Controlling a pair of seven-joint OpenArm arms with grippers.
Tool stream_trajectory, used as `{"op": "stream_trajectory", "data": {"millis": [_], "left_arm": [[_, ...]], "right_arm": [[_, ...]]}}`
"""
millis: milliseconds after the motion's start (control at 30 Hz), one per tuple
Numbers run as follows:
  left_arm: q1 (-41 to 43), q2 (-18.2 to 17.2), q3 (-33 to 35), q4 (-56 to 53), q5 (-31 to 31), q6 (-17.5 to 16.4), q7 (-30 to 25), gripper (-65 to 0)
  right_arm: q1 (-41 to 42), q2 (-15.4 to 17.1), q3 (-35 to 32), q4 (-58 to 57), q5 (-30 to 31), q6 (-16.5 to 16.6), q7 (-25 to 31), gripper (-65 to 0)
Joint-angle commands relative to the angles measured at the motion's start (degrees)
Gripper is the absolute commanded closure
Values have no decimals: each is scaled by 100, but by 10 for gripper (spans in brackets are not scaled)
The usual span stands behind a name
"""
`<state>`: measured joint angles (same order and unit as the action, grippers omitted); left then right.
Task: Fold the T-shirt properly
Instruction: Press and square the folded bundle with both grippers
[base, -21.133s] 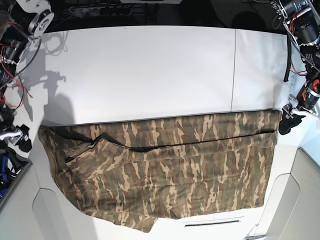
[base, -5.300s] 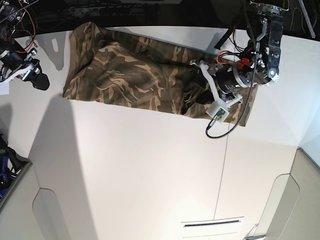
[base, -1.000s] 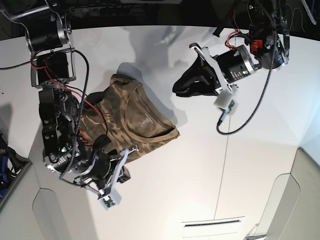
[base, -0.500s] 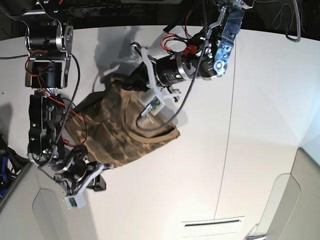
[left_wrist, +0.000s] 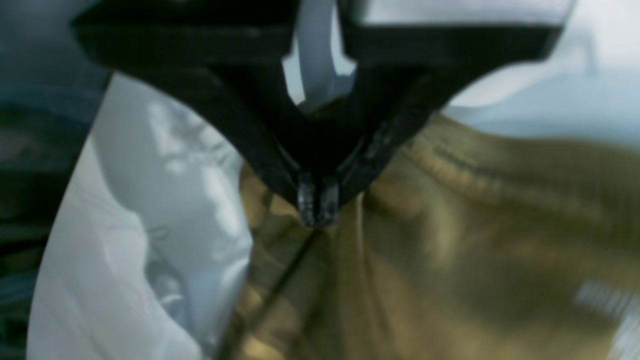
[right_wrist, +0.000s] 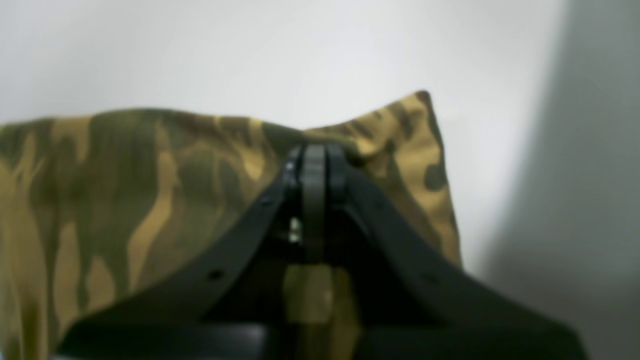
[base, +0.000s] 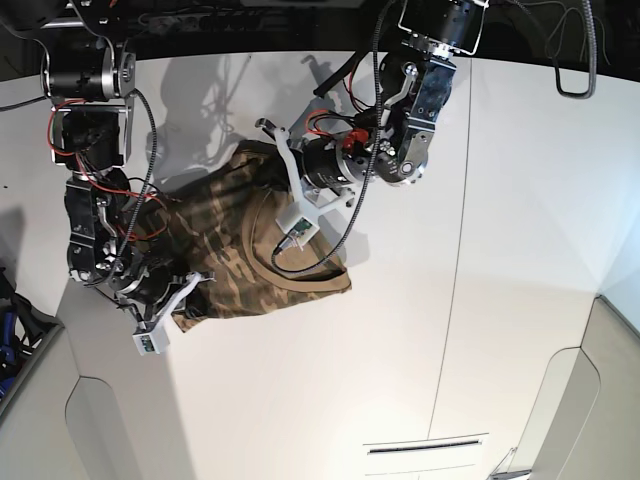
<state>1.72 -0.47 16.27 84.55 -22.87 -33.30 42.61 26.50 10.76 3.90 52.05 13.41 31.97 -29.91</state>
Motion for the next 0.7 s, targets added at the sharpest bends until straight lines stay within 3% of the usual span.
{"op": "stream_trajectory", "data": {"millis": [0, 167, 233, 300, 667], "left_arm": [[-94, 22, -157, 26, 7, 9, -46, -4], [-243, -282, -728, -33, 0, 13, -129, -4], [-332, -420, -824, -33, 0, 39, -125, -4], [-417, -542, -826, -33, 7, 275, -127, -4], [-1005, -1008, -826, -33, 396, 737, -131, -4]], "right_arm": [[122, 120, 22, 63, 164, -4, -195, 0], [63, 173, 22, 85, 1467, 4, -1464, 0], [-131, 173, 22, 221, 2044, 131, -1687, 0], [-407, 138, 22, 433, 2426, 149, -1794, 0], [-2127, -656, 22, 2549, 2518, 146, -1980, 0]]}}
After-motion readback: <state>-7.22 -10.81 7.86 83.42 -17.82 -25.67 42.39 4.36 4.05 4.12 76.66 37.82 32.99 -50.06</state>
